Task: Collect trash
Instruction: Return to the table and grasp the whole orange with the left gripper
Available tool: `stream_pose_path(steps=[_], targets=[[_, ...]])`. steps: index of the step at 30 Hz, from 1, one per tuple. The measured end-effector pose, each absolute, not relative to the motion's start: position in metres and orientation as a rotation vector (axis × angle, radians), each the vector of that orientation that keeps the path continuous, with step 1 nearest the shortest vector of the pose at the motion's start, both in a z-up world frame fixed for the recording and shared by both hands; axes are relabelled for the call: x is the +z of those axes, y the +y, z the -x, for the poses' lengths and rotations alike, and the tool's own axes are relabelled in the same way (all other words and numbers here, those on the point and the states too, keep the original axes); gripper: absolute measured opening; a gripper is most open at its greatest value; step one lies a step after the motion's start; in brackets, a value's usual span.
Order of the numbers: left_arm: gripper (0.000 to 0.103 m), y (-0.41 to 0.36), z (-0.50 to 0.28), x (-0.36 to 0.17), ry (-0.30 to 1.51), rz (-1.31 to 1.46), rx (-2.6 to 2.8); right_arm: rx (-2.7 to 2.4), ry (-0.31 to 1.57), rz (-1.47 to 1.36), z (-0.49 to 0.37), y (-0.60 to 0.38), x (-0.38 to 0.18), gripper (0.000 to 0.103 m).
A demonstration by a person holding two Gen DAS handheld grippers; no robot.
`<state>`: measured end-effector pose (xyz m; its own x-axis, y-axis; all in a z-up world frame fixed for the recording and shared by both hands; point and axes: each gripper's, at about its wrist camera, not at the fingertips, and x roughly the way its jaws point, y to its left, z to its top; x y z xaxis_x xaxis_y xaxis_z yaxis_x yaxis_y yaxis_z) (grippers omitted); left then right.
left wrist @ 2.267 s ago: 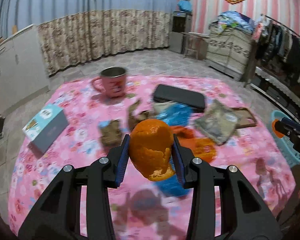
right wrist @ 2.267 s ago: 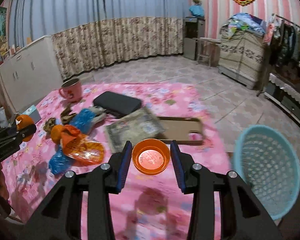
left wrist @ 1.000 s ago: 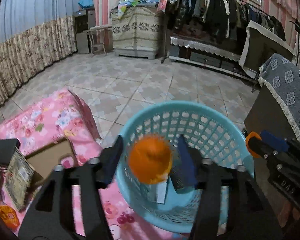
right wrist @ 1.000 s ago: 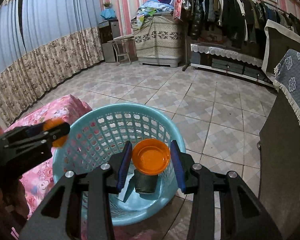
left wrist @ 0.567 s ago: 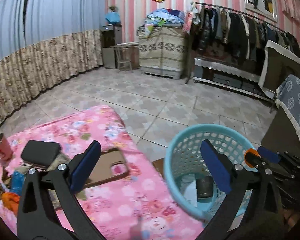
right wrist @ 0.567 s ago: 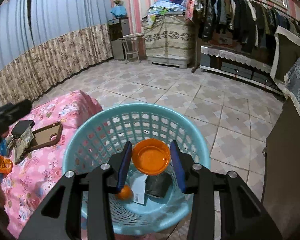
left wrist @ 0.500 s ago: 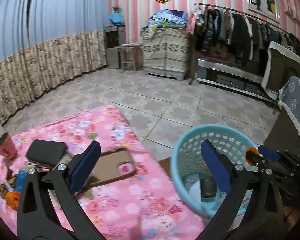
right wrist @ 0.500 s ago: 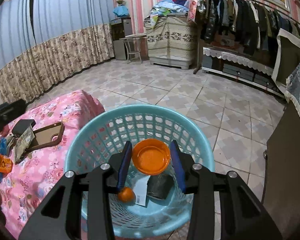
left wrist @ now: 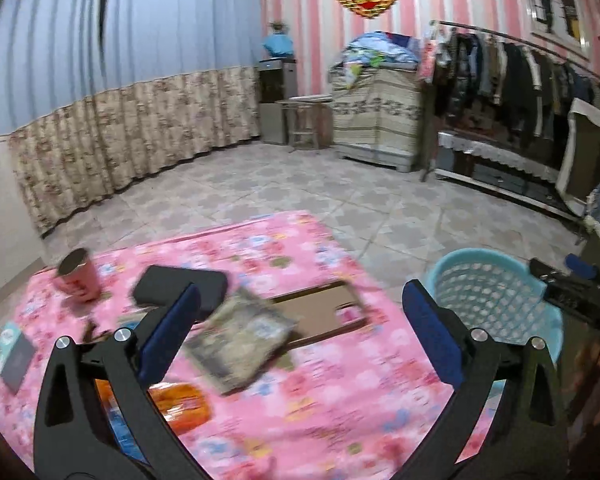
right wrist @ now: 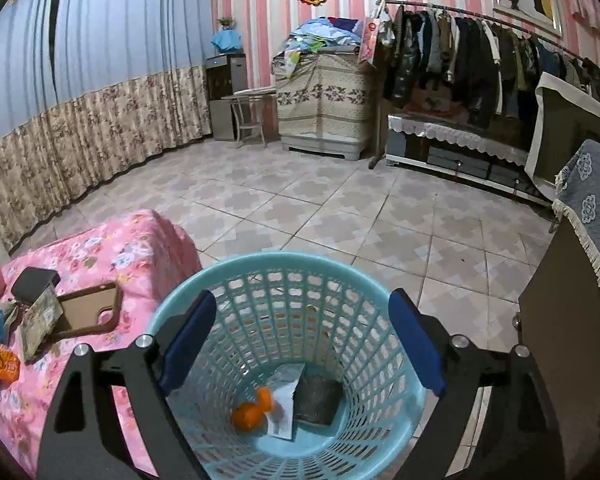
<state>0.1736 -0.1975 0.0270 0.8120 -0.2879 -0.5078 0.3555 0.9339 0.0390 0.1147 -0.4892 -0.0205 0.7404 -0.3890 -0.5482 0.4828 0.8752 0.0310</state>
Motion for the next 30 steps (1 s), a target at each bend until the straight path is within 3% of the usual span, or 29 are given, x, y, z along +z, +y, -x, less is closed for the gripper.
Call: stream_pose_path(steps=[6,15,30], targets=[[0.097,-0.126,-0.167,0.028,0.526,-0.109,-0.264,-0.394,0.534,-0.145,-0.105,-0.440,0.001,0.095],[0.097,-0.036,-0.178,0.014,0.565,-0.063,-0.153,-0.228,0.530,-0.096,-0.120,-0.348,0.018,0.095],[0.096,0.018,-0.220,-0.050,0.711,-0.006,-0.109,-0.153,0.567,-0.019,-0.203,-0.264,-0.002,0.095]])
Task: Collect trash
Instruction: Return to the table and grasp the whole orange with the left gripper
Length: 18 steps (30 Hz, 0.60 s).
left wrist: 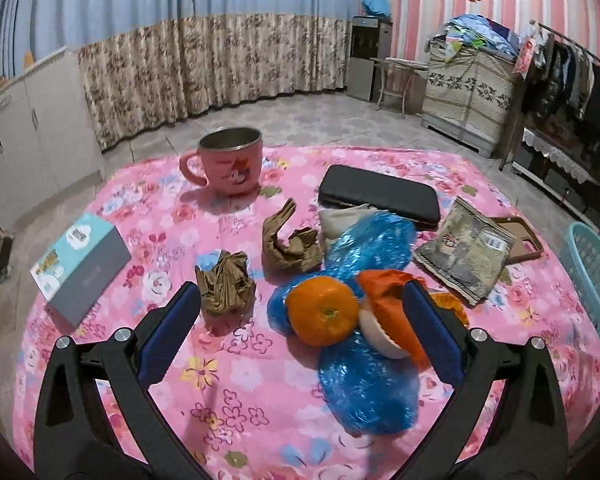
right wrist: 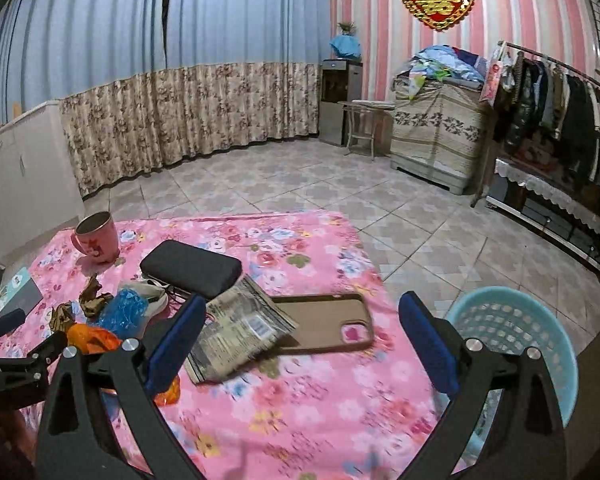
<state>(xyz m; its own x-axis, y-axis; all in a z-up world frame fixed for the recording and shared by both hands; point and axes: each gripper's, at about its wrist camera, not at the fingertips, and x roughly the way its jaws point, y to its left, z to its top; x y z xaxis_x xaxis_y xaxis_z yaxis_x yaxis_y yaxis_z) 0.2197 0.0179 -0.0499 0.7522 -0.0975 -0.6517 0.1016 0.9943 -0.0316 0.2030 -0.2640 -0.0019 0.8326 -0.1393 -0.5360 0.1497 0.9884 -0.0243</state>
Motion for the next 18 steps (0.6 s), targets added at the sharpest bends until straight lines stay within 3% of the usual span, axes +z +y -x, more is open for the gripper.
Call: stream_pose_path(steps=[7,13,15,17,18], targets=[[0.082,0.020,-0.238,-0.072,0.770,-0.012,-0.091,-0.141,0.626,0.016,-0.216,-0.261,-0.028,0.095],[0.079,-0.001,-0.239,-0.080,0.775,-0.075,-0.121,-0.143,0.658,0.005,-0.217,-0.265,-0.040,0.095],[0.061,-0.004,-0.240,-0.083,0.789,-0.087,-0.133,-0.145,0.662,0.011,-0.218,-0.264,-0.042,0.095],[0.049,-0.004,-0.242,-0.088,0.823,-0.068,-0.167,-0.142,0.667,0.012,-0.220,-0.264,-0.043,0.095],[0.048,-0.003,-0.243,-0.088,0.829,-0.056,-0.178,-0.138,0.671,0.007,-0.220,-0.264,-0.044,0.095]])
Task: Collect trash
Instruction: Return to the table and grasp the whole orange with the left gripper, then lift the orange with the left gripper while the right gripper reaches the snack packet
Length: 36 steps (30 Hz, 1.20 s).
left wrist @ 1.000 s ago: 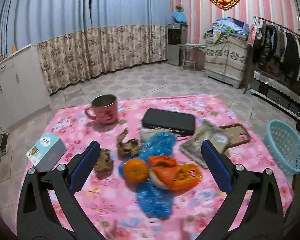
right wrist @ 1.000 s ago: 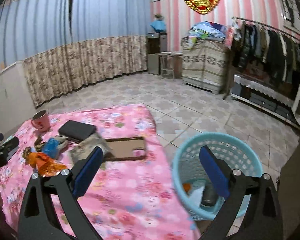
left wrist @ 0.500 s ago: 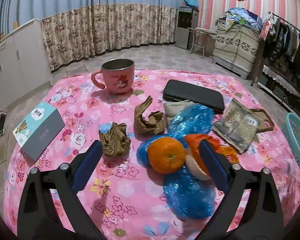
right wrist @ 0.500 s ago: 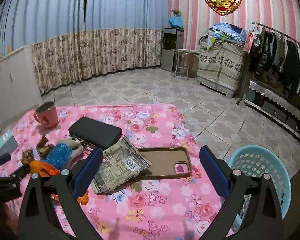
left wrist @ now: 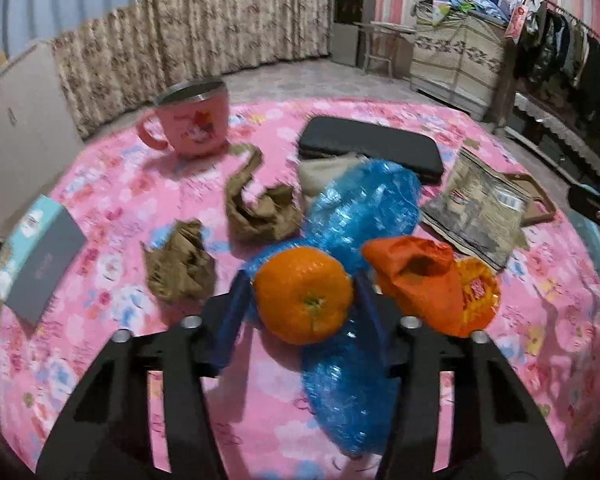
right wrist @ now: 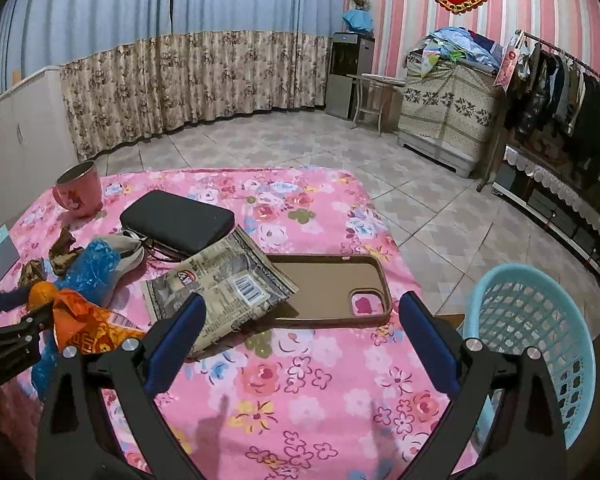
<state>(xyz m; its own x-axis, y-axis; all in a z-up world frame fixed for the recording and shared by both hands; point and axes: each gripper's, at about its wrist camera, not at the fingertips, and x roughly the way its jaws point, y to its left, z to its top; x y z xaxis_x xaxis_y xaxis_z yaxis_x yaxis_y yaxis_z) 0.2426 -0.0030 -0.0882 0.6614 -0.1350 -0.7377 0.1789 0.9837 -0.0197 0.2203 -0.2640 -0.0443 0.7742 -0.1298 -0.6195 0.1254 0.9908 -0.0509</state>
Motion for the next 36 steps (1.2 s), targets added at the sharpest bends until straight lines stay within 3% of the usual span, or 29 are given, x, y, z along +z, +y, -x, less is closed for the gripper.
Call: stream_pose_path(steps=[6,29,31,36], targets=[[0.044,0.002,-0.238,-0.080,0.813,-0.032,-0.185,-0.116,0.696,-0.035,-0.224,-0.268,-0.051,0.095],[0.044,0.038,-0.240,-0.050,0.747,0.033,-0.087,-0.056,0.820,-0.049,-0.293,-0.276,-0.095,0.093],[0.044,0.037,-0.240,-0.050,0.743,0.020,-0.086,-0.043,0.827,-0.047,-0.296,-0.276,-0.097,0.083],[0.044,0.033,-0.240,-0.052,0.743,0.011,-0.089,0.018,0.843,-0.029,-0.300,-0.266,-0.102,0.044]])
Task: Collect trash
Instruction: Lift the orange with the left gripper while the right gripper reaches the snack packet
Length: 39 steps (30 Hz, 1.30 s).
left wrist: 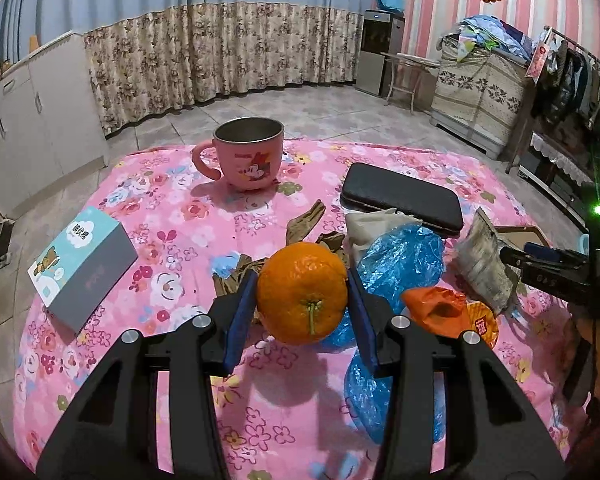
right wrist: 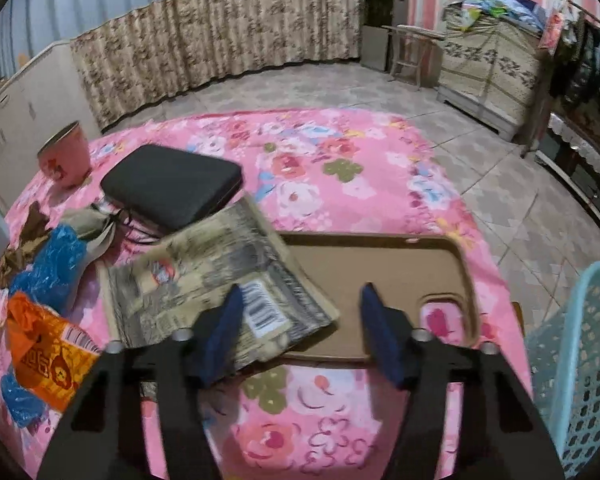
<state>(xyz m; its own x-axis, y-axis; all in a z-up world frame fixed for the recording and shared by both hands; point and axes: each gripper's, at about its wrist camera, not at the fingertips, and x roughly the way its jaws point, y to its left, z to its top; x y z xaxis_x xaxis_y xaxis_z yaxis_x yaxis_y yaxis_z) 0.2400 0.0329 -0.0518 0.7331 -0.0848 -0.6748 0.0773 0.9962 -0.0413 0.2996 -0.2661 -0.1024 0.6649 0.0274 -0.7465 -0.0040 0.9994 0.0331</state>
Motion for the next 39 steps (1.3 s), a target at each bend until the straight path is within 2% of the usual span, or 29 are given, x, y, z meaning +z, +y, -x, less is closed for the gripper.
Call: stream_pose_path(steps=[1,6,9,23,31,32,34,35,36,39], targets=[[0.044,0.033,-0.239,-0.053,0.742,0.006,-0.089,0.016,0.839,-0.022,-0.299,-0.265,-0.102,0.042],[0.044,0.028,-0.238,-0.055,0.744,-0.023,-0.090,0.018,0.823,-0.025,-0.293,-0.268,-0.099,0.011],[0.044,0.027,-0.237,-0.055,0.741,-0.027,-0.093,0.020,0.806,-0.025,-0.288,-0.269,-0.096,0.006],[0.044,0.032,-0.234,-0.044,0.711,-0.010,-0.082,-0.009,0.650,0.053,-0.241,-0.270,-0.040,0.002],[0.044,0.030,-0.227,-0.042,0.708,0.002,-0.092,0.017,0.740,-0.028,-0.250,-0.277,-0.060,0.004],[0.044,0.029,-0.226,-0.043,0.709,-0.009,-0.087,0.013,0.756,-0.034,-0.255,-0.276,-0.066,0.006],[0.044,0.029,-0.227,-0.045,0.718,-0.010,-0.085,0.006,0.773,-0.033,-0.261,-0.273,-0.075,0.036],[0.044,0.030,-0.229,-0.046,0.726,-0.005,-0.086,0.003,0.761,-0.031,-0.263,-0.271,-0.079,0.067],[0.044,0.030,-0.230,-0.047,0.728,-0.005,-0.086,0.006,0.757,-0.025,-0.264,-0.269,-0.080,0.070],[0.044,0.029,-0.232,-0.049,0.733,-0.011,-0.085,0.025,0.777,0.018,-0.274,-0.259,-0.087,0.068]])
